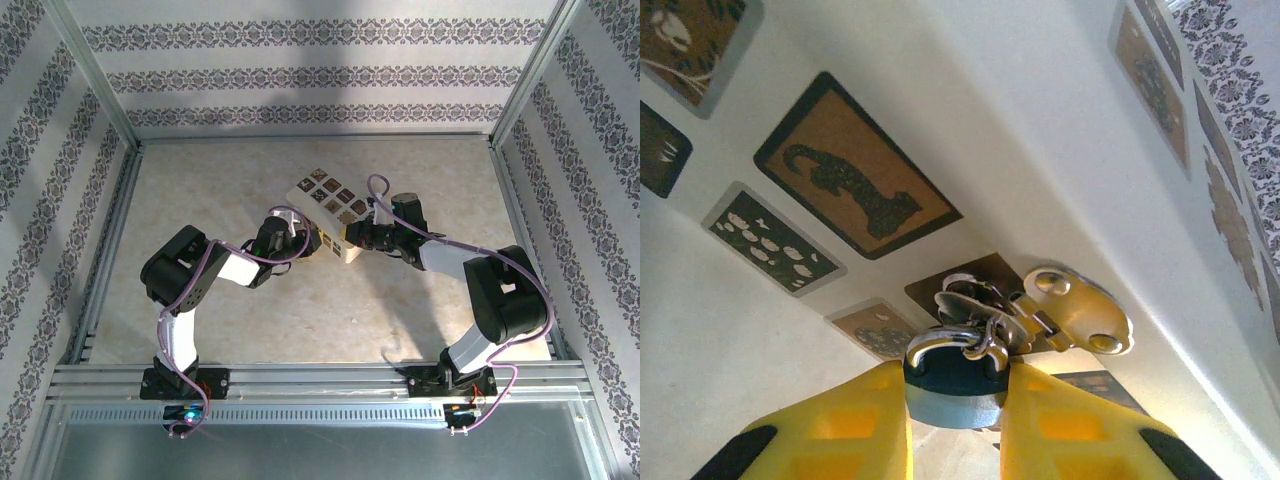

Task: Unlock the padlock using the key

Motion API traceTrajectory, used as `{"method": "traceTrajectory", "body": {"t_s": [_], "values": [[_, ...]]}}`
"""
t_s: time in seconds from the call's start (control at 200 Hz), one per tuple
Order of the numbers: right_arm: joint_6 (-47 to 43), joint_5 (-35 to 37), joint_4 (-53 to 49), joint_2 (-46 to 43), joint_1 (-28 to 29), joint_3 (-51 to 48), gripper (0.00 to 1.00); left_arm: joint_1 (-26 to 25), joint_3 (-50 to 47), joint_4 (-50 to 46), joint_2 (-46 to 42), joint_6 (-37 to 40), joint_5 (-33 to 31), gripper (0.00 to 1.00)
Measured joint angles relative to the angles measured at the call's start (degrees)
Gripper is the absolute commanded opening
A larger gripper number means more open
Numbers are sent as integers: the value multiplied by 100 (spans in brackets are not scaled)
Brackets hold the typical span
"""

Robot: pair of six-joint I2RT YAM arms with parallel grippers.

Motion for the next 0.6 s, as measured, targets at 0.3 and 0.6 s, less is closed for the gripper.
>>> {"method": "traceTrajectory", "body": {"t_s": [0.3,0.6], "values": [[-76,138,-557,-599,24,-177,0,-66,22,-365,-216,35,-22,21],[-953,450,-1156,-1853,195,-699,0,-146,26,-1241,-863,-181,251,21]]}}
